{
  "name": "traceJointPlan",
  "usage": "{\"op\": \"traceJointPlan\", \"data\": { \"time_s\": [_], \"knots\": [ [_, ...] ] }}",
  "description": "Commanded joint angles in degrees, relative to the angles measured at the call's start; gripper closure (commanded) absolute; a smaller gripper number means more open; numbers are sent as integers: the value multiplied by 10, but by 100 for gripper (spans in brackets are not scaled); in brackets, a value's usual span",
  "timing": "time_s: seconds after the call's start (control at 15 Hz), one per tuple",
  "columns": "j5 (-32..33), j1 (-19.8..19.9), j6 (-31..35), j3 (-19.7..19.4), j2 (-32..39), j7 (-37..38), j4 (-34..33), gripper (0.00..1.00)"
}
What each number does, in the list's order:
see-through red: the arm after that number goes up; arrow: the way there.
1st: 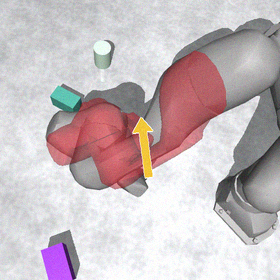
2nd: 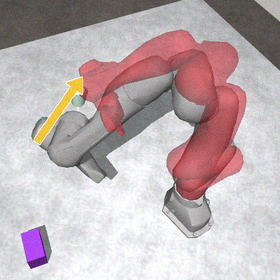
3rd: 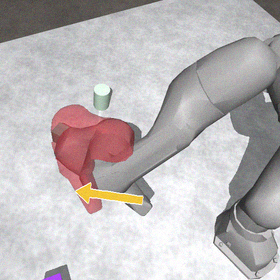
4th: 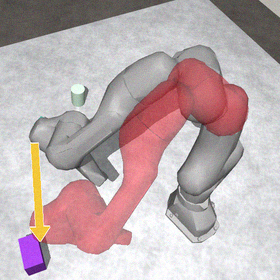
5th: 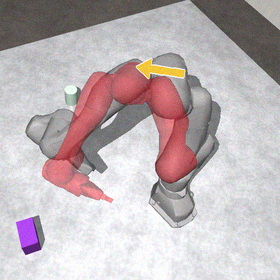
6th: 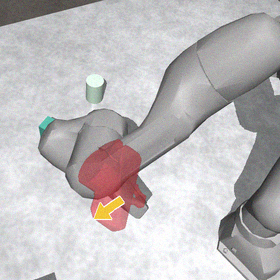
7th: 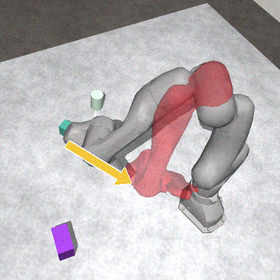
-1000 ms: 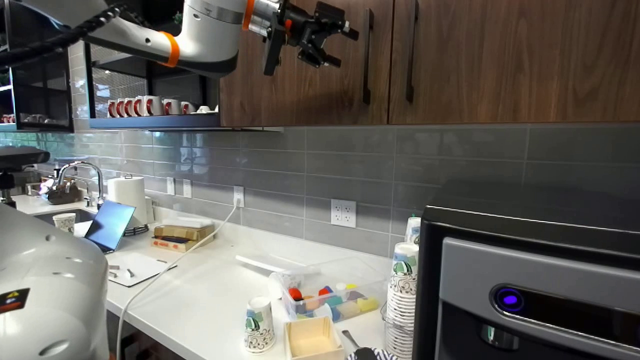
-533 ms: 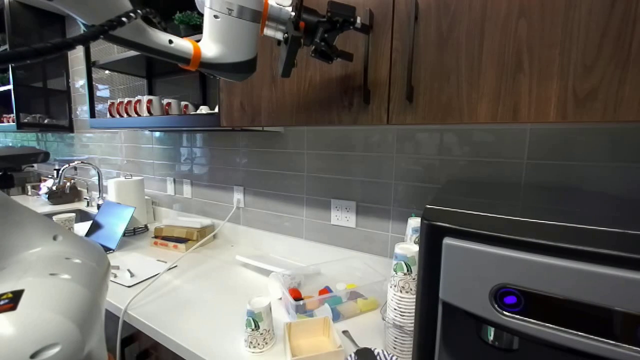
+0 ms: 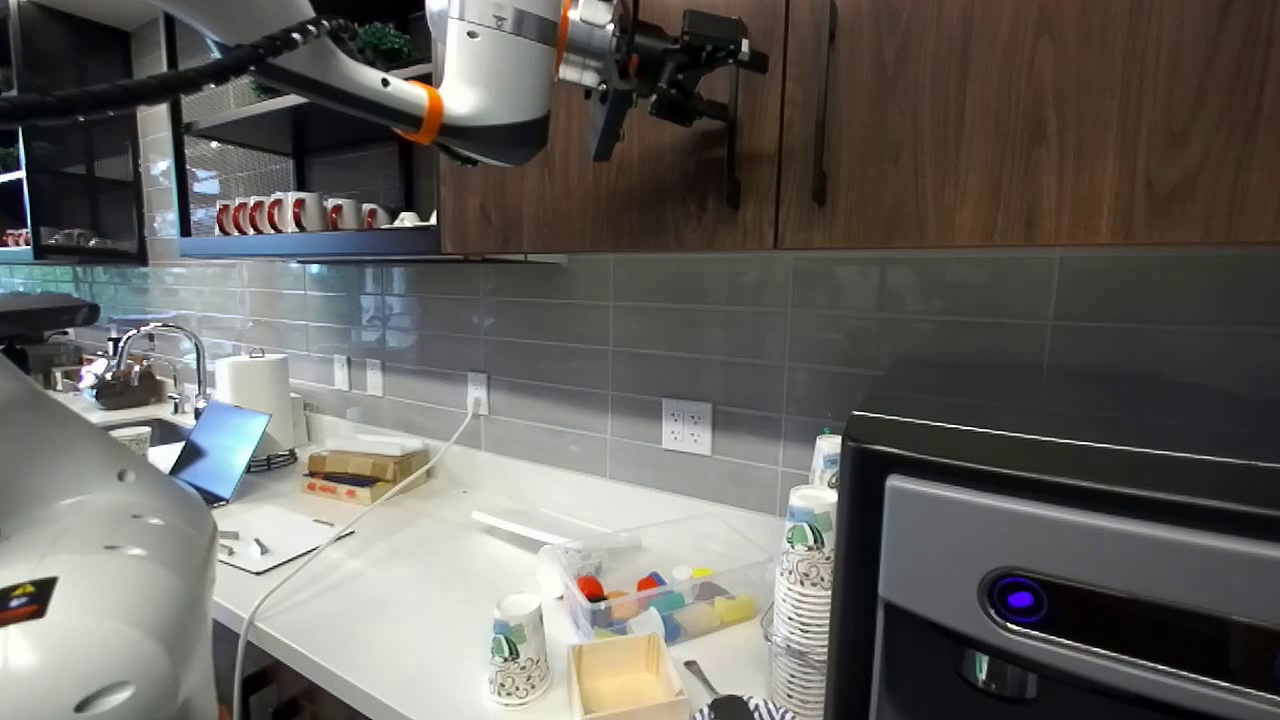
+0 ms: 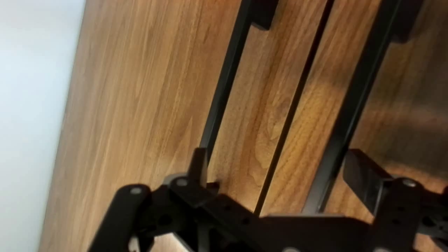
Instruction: Open the left upper cabinet door then close it again.
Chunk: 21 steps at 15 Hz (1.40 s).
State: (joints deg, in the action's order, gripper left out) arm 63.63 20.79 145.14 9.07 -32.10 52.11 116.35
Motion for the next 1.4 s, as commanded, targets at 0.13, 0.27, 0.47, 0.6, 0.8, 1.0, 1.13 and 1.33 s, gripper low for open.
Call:
{"op": "traceJointPlan", "data": {
  "time_s": [0.13,0.27,0.47,0.6,0.8,1.0,1.13,1.33],
  "knots": [
    [33,-35,-5,-43,12,46,-14,0],
    [29,-42,-17,-50,4,52,-8,0],
    [22,-49,-47,-51,-13,61,4,0],
    [15,-57,-74,-50,-25,65,13,0],
    [4,-74,-126,-51,-49,59,25,0],
    [-2,-91,-178,-50,-78,56,40,0],
    [-12,-105,-216,-48,-101,44,50,0],
    [-24,-122,-274,-38,-131,35,64,0]
  ]
}}
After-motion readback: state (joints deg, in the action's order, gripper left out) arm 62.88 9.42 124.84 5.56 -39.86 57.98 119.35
